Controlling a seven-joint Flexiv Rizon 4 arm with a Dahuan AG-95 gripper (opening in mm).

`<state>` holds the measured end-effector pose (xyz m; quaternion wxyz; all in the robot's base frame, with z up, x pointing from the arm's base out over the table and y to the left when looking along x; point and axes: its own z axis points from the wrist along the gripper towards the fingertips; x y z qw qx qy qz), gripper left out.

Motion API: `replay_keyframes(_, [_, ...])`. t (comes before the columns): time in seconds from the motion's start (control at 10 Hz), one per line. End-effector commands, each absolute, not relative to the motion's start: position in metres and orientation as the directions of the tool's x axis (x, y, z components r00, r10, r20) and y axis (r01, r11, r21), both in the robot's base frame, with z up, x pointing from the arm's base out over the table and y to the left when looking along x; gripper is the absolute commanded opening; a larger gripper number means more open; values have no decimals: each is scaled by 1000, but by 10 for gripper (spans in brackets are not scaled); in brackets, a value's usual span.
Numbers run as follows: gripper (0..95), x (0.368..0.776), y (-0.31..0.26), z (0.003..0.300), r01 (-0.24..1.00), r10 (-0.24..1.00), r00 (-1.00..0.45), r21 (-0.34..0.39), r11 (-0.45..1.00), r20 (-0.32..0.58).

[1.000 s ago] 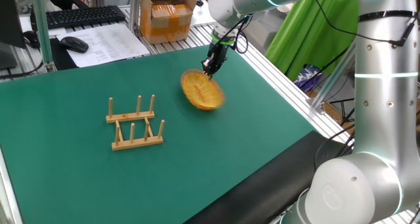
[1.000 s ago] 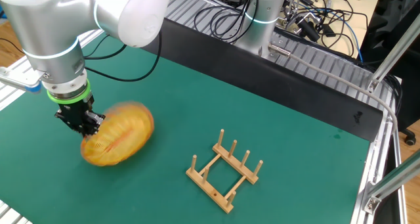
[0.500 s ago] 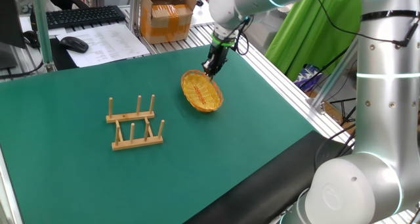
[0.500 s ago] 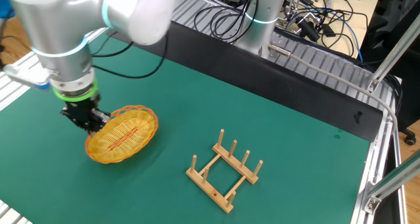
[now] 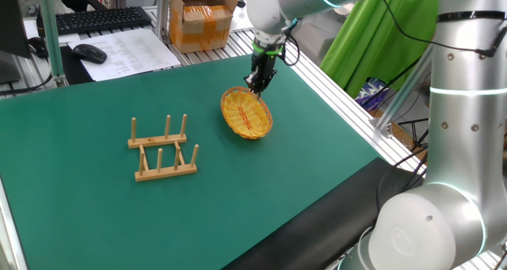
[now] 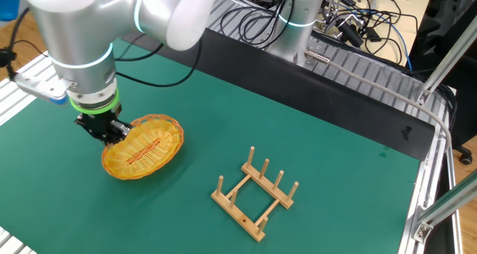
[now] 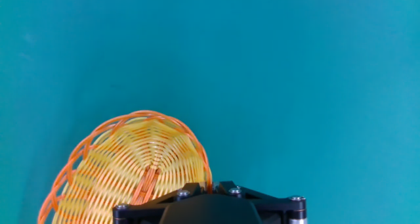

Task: Put the dish on the dish rack

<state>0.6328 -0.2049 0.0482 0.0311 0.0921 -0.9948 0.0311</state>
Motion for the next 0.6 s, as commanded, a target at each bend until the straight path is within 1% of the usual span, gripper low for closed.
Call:
replay_keyframes(0.1, [0, 630, -207, 52, -137, -132, -987, -49, 989, 88])
replay_keyframes(0.4, [0, 621, -206, 58, -71, -65, -991, -49, 996, 114])
replay_keyframes(0.6, [0, 612, -205, 61, -37, -31, -993, -51, 998, 115])
